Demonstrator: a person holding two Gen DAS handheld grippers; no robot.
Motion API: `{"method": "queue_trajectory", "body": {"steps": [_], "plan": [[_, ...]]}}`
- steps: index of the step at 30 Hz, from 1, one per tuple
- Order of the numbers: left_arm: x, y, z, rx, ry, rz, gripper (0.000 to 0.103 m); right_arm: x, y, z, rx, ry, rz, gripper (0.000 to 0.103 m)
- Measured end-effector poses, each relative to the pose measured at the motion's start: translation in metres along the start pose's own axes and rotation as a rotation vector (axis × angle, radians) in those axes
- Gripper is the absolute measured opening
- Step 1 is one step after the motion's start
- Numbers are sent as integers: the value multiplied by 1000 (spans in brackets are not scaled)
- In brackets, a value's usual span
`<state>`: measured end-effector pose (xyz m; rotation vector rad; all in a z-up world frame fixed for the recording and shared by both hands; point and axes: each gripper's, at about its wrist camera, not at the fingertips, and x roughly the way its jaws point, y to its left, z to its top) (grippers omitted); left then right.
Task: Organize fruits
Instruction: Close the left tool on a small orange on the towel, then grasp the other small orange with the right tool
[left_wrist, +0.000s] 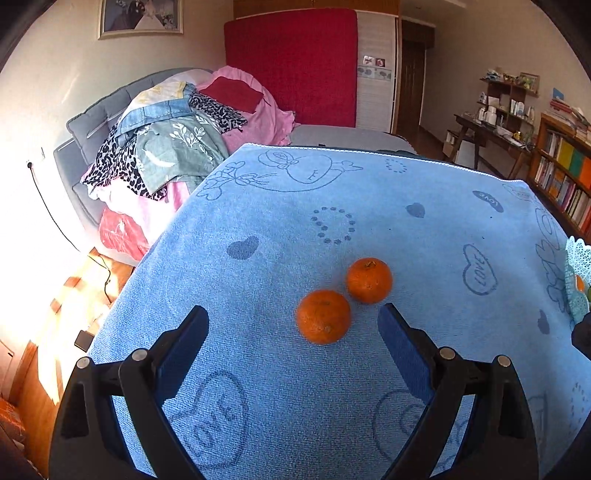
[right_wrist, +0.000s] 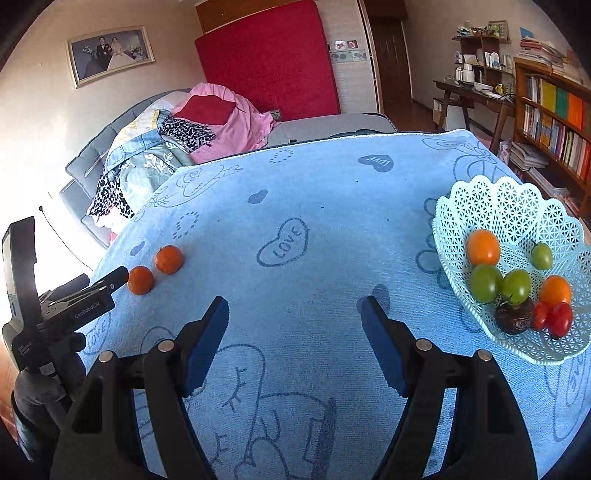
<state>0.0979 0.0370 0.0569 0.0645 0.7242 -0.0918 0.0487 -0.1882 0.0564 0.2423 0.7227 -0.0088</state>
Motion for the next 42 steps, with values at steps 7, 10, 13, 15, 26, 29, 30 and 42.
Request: {"method": "queue_trajectory", "body": {"steps": [7,10,13,15,26,29,30,42], "plan": [[16,1,-2,-1,30,-16,86,17,15,1,-28,28,9,76],[22,2,-3,-3,41,-25,82,23,20,2,-37,40,15,76],[27,0,-5,6,53,-42,80,31,26,2,-46,52,23,76],[28,-3,-5,16,54,-56,79,36,30,2,-52,62,28,76],[40,-4,-7,15,105,-128,39,62,51,5,-76,96,64,76],[35,-3,-8,11,82,-105,38,68,58,8,-91,100,84,76],[34,-2,-8,4,73,-89,38,71,61,9,-97,101,93,76],[27,25,-7,-115,27,66,38,118,103,32,-172,135,232,76]]}}
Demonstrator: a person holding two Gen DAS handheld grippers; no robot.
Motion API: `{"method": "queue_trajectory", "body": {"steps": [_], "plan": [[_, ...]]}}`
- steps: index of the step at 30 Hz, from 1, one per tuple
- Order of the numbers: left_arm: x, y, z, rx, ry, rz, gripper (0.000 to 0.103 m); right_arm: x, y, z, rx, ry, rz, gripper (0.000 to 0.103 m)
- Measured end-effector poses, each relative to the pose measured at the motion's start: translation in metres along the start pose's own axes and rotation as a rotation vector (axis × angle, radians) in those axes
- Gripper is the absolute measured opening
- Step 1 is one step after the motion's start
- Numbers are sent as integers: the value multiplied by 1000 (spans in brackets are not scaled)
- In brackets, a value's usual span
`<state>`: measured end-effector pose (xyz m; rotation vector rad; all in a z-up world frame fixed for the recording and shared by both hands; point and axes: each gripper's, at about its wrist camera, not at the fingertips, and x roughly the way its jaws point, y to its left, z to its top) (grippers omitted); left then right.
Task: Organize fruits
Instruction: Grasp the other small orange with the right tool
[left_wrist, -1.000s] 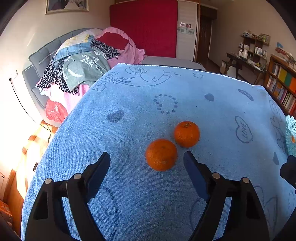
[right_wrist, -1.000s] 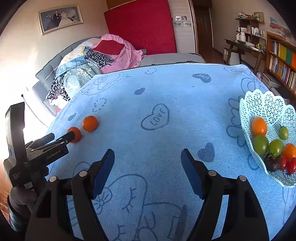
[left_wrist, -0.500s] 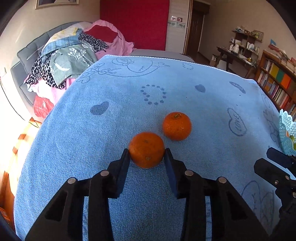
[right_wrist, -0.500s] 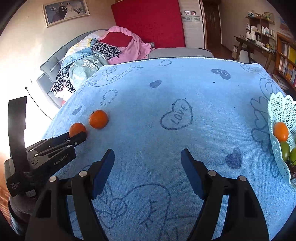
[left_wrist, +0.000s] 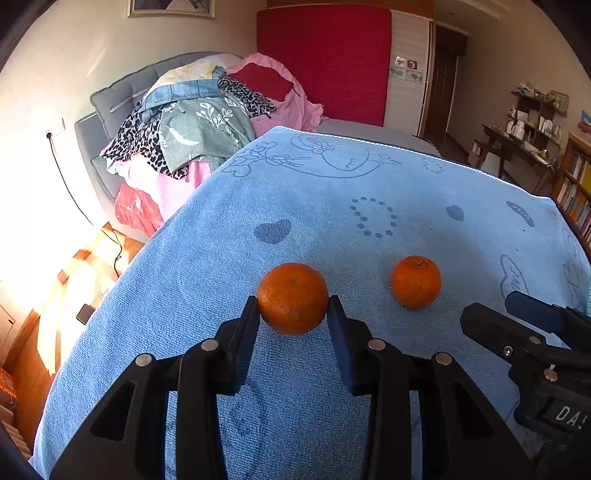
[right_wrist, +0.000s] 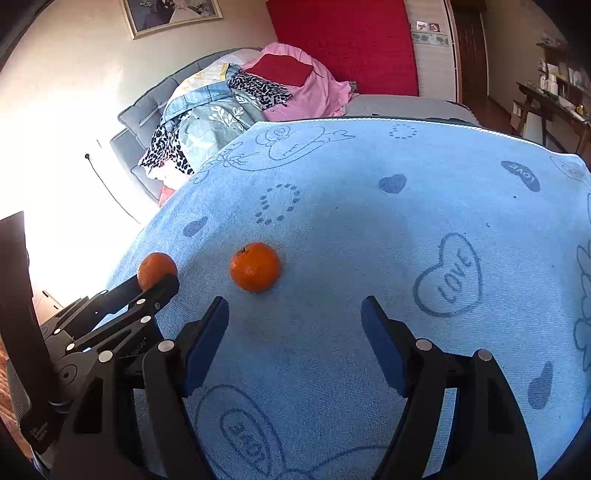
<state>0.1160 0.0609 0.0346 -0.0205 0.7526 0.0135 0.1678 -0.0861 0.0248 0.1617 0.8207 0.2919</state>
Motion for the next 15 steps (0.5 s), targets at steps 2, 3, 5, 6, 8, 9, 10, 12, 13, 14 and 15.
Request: {"method": "queue_trajectory", "body": {"steps": [2,3,5,6,8,9,10,12,13,14,15], "plan": [[1,4,0,-19,7,8,38,10,1,6,-1,14,20,76],[2,5,0,-26,10,11,38,13,2,8,-3,17,29,76],[3,7,0,-36,16,16,38,19,7,12,-19,19,48,75],[4,8,0,-42,20,17,38,22,9,14,-28,21,56,75],[5,9,0,-50,28,19,38,28,12,17,-34,30,84,75],[5,10,0,-53,30,19,38,30,13,18,-37,34,95,74],[6,11,0,-57,32,20,38,33,15,19,-43,37,100,73],[6,11,0,-63,34,26,38,37,18,21,-55,43,109,71],[6,11,0,-63,36,26,38,39,19,22,-60,47,109,68],[7,10,-1,-62,38,26,38,41,20,23,-64,50,109,67],[7,9,-1,-61,39,27,38,44,21,23,-66,54,109,65]]}}
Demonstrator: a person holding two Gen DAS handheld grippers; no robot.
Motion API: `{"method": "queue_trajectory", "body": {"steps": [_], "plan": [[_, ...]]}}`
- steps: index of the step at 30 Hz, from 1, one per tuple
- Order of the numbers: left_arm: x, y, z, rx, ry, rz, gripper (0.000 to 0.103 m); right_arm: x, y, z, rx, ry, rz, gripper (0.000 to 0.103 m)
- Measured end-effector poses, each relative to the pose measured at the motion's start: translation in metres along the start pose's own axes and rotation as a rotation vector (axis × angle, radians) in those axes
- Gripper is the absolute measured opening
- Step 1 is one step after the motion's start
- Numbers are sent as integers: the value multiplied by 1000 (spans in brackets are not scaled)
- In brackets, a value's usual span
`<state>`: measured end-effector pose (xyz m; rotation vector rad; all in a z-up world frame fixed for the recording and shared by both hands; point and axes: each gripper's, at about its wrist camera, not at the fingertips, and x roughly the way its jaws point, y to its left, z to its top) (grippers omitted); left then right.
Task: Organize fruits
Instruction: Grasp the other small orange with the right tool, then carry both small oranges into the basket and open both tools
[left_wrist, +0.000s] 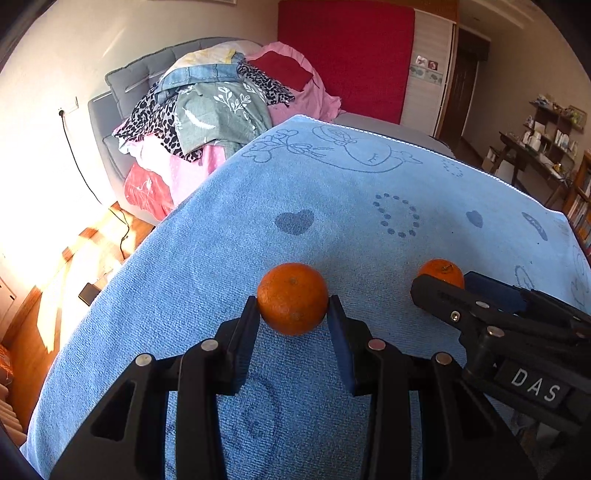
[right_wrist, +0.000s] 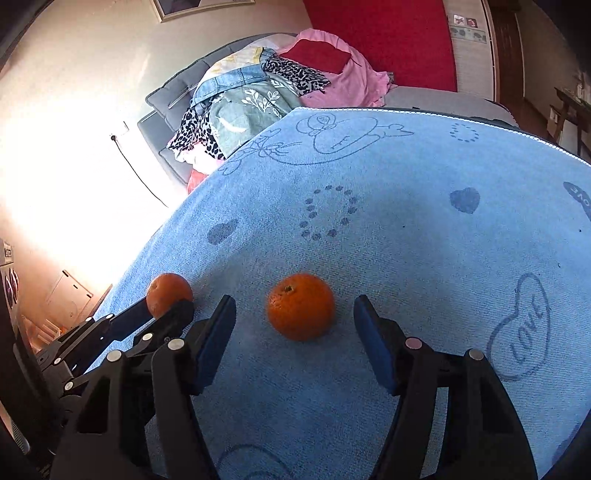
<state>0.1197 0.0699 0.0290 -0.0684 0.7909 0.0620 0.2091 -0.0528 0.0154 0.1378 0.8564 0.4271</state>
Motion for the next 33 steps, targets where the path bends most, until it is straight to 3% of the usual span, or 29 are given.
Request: {"method": "queue_trajectory", "body": {"steps": [3,5,8,17,33], "plan": [[1,1,0,-2,5,1,38,5,-1,1,10,14,1,57],[2,1,0,-4,8,-1,38,8,-2,2,12,30,-16,45],[2,-1,0,5,6,-2,38,10,-3,0,5,30,-32,40],[0,-5,-2,29,0,-14,38,-7,-7,-10,25,11,-89,39],[-7,-10,-6,59,-40,-53,38,-90,-54,-52,166,-76,-178,39]]}}
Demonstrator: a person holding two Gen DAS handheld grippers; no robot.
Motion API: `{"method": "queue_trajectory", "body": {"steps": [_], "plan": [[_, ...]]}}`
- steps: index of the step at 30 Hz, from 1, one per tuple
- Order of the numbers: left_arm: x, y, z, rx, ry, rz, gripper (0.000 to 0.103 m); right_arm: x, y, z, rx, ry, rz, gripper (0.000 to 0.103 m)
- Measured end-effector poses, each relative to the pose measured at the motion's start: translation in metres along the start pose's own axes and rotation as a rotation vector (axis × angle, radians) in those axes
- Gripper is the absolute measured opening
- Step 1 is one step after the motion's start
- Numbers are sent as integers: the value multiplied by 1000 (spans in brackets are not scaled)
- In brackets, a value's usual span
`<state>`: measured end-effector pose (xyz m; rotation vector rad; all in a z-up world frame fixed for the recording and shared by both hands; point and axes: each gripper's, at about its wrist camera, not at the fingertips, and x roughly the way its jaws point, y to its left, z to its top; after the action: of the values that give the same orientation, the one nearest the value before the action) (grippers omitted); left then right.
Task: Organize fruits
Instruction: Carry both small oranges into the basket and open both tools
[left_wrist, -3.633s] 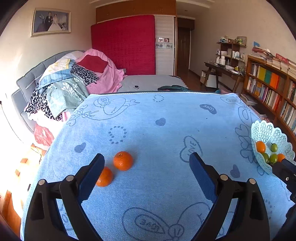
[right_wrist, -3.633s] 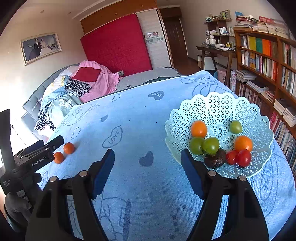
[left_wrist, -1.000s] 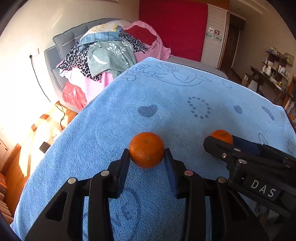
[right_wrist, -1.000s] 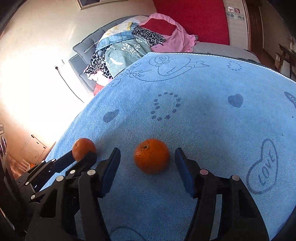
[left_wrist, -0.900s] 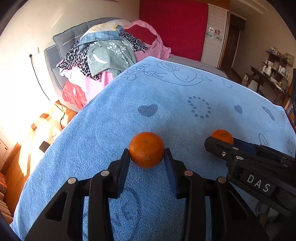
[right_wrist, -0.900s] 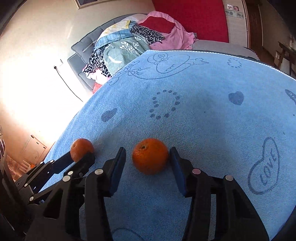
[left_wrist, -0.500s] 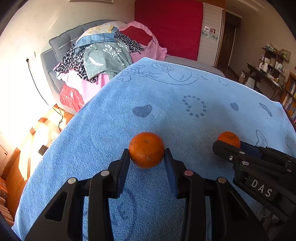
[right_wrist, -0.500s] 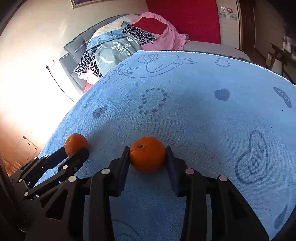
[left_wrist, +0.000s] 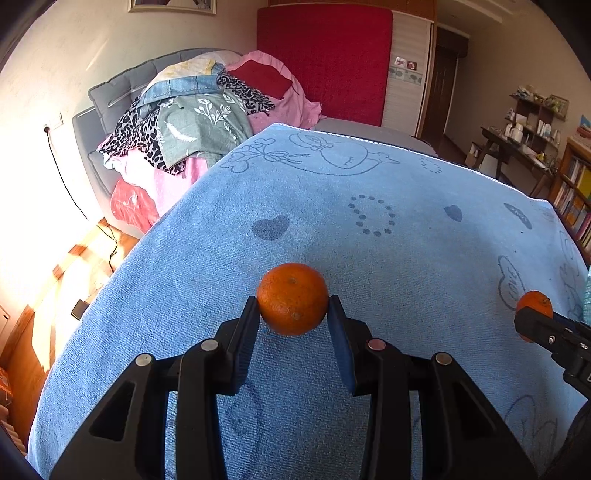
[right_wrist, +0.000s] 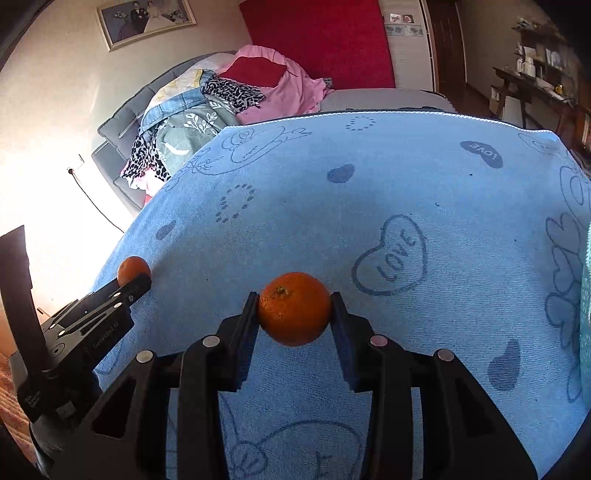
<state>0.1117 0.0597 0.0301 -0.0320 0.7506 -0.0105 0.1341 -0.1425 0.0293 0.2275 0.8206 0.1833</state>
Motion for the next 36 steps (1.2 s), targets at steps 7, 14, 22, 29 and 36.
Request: {"method": "queue_trajectory", "body": {"steps": [7,14,22,29,36], "plan": [[-9,-9,-1,37,-29,29,38,-31,-21,-17,44,-28,-13,39],[-24,-34,-11,73,-4,-34,38,-69,-45,-31,98,-82,-27,39],[-47,-80,-11,147,-40,-84,38,-107,-77,-47,148,-157,-93,39],[-63,-116,-11,193,-60,-117,38,-140,-109,-61,196,-217,-127,39],[-74,-147,-15,238,-63,-154,38,-162,-152,-72,267,-232,-163,39]]}}
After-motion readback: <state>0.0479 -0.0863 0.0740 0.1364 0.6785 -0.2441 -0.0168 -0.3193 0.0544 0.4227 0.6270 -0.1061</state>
